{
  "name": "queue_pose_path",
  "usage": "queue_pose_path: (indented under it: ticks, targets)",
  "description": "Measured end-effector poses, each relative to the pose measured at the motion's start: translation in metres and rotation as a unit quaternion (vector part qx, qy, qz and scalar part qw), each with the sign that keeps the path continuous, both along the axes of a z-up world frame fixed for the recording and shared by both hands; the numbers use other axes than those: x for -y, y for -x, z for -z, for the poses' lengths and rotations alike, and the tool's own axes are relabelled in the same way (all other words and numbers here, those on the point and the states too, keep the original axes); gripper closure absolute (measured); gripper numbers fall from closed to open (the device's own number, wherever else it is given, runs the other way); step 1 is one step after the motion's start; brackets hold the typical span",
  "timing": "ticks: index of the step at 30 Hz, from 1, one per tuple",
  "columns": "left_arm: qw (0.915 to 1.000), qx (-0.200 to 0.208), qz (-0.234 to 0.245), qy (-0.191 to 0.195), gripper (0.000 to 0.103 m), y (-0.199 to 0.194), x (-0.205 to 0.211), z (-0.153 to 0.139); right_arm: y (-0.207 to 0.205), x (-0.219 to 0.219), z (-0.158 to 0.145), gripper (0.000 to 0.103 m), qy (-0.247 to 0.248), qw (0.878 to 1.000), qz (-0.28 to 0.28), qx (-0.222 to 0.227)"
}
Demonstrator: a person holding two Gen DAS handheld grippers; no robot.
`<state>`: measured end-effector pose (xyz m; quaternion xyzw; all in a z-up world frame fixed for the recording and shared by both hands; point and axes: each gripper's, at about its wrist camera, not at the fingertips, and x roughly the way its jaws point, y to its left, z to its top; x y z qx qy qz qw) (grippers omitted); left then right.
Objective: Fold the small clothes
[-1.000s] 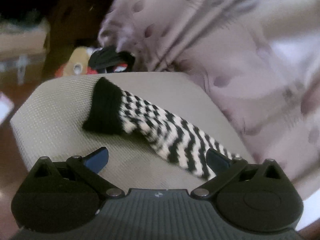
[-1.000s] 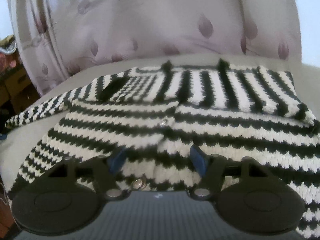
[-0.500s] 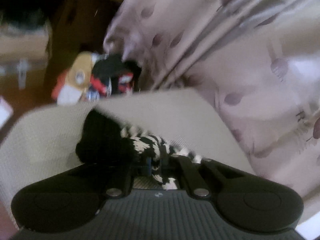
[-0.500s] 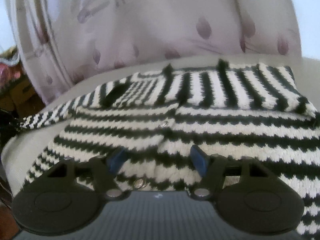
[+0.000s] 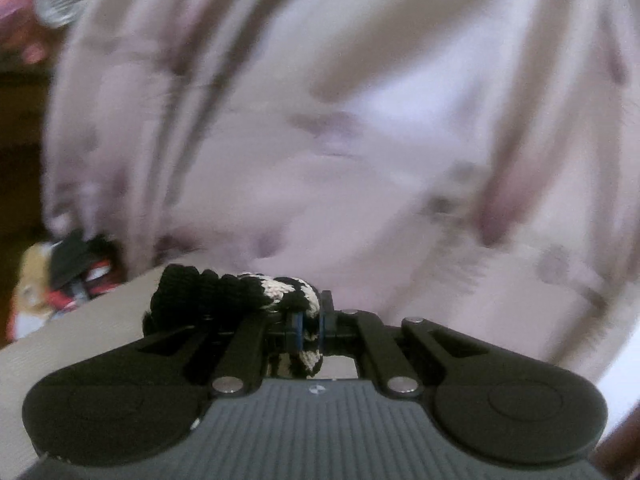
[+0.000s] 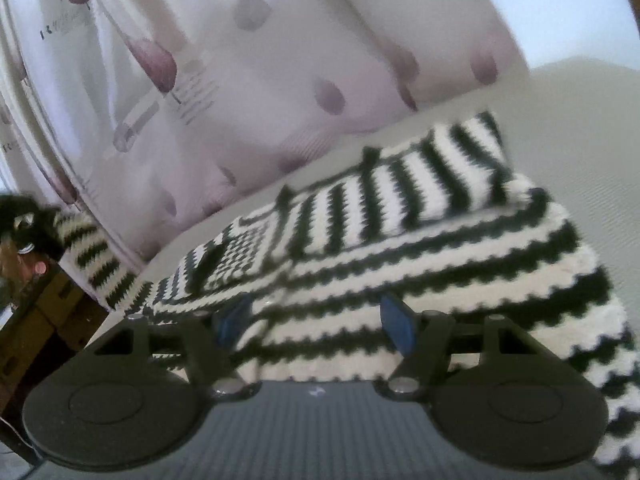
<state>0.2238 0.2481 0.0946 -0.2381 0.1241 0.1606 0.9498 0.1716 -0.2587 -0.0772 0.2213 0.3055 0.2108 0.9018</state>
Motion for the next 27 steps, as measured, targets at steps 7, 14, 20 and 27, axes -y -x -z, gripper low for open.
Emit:
queue_pose_path:
  ticks: [7, 14, 20, 27]
  targets:
    - [0.993, 0.012, 0.109, -0.042, 0.097, -0.071, 0.127, -0.024, 0.006, 0.031, 0.01, 0.032, -0.035, 0.999, 0.018, -0.011]
    - [0.9767, -0.039, 0.206, -0.047, 0.097, -0.136, 0.249, 0.01, 0.011, 0.058, 0.017, 0.031, -0.095, 0.995, 0.023, -0.029]
    - [0.9539, -0.102, 0.275, -0.063, 0.097, -0.173, 0.334, 0.075, 0.018, 0.078, 0.014, 0.031, -0.127, 0.991, 0.024, -0.023]
    - [0.9093, -0.138, 0.378, -0.108, 0.061, -0.187, 0.39, 0.145, 0.024, 0.102, 0.016, 0.031, -0.149, 0.988, 0.035, -0.023]
